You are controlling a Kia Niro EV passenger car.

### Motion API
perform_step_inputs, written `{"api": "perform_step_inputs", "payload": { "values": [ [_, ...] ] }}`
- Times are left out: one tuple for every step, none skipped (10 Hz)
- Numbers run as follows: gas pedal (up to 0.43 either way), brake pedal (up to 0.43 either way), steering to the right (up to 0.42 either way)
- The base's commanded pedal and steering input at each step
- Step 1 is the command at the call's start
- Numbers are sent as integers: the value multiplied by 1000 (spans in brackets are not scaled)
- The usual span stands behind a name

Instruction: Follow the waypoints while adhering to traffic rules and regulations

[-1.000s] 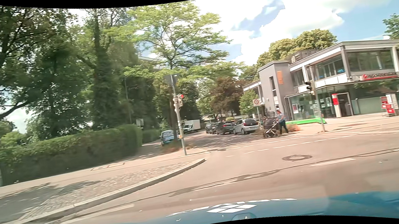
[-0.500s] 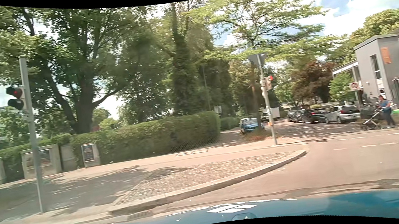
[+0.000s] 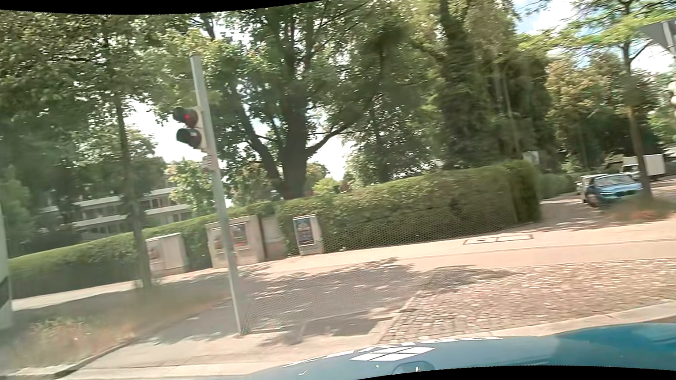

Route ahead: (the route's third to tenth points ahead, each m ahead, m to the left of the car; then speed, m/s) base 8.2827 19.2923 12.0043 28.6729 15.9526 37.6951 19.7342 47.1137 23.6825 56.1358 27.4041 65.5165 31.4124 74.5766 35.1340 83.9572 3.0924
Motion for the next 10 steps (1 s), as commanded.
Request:
{"api": "perform_step_inputs", "payload": {
  "values": [
    [150,0,-959],
    [157,0,-957],
    [177,0,-950],
    [197,0,-941],
    [209,0,-930],
    [228,0,-910],
    [240,0,-882],
    [240,0,-846],
    [248,0,-796],
    [280,0,-748]
  ]
}}
